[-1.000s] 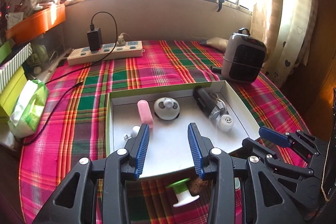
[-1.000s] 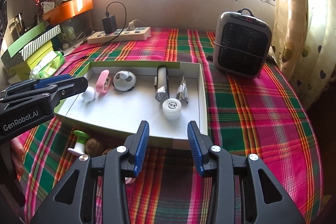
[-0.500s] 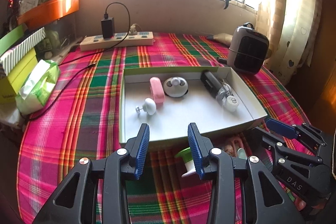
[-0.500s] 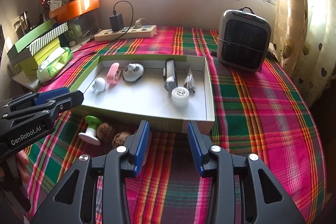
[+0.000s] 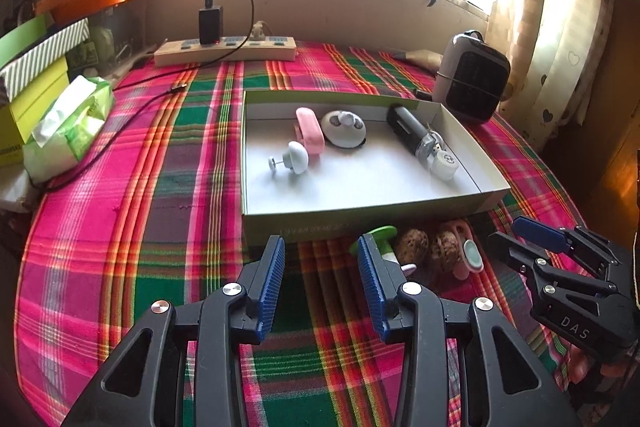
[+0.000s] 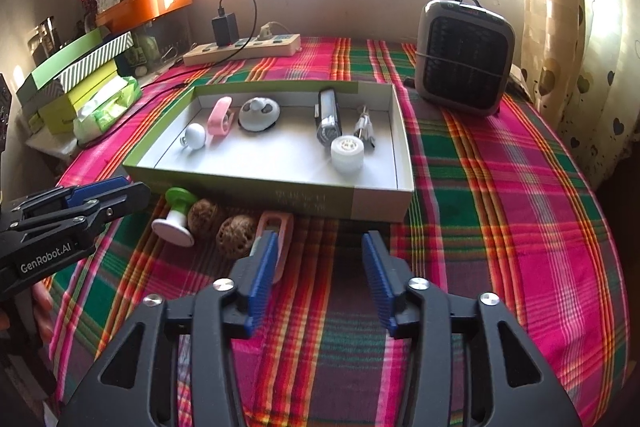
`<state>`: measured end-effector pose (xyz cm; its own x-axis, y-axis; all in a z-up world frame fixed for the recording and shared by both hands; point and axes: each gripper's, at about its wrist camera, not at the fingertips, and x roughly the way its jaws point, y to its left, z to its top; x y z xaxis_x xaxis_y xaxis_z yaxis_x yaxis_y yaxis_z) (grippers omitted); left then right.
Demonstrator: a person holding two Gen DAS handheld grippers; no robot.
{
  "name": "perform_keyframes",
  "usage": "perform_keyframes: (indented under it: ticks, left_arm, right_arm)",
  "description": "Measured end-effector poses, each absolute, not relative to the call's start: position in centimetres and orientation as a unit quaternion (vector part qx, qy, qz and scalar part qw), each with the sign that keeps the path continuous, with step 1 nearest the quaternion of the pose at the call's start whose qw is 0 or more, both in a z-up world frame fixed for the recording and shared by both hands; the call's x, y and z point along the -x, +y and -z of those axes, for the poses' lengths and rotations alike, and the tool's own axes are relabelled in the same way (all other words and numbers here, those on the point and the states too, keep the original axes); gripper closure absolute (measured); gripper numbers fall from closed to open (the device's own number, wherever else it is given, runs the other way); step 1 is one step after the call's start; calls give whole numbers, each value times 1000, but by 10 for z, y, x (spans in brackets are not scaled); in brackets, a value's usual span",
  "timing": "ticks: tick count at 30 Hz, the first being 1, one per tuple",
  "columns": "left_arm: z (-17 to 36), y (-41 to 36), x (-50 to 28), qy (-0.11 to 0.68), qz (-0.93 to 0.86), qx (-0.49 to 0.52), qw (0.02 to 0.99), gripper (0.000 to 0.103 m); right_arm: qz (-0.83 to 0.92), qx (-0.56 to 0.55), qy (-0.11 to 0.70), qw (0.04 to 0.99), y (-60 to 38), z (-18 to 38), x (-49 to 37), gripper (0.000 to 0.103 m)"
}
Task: Organize objects
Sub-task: 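Lift both tools out of the box toward the remaining items, then lower the left tool onto the green-and-white spool and close on it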
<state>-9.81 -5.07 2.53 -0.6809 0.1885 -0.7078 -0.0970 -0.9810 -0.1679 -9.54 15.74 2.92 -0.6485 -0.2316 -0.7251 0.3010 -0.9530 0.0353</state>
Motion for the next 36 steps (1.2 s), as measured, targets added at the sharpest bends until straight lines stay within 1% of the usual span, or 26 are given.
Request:
perform_keyframes:
  ticks: [4,9,14,30,32,36]
  left_arm:
    - [-19,-54,97,-71,-909,401,87,66]
    - [-15,-51,98,-93,-900,408,123,62]
    - [-16,-43,98,-88,-898,409,138,59]
    - [-15,-26,98,-53,-889,424,164,58]
    - [-13,-22,99,-48,-885,429,172,56]
    - [-10,-18,99,-41,-883,435,173,55]
  right_arm:
    - [906,-396,41,145,161,-26,92,56]
    - [904,-400,36,149,161,-24,91,56]
    - [902,-404,34,149,161,-22,91,56]
    - [900,-413,15,140,165,-19,91,55]
    - [900,-415,12,136,167,-19,91,55]
    - [900,-416,7,130,169,-19,90,55]
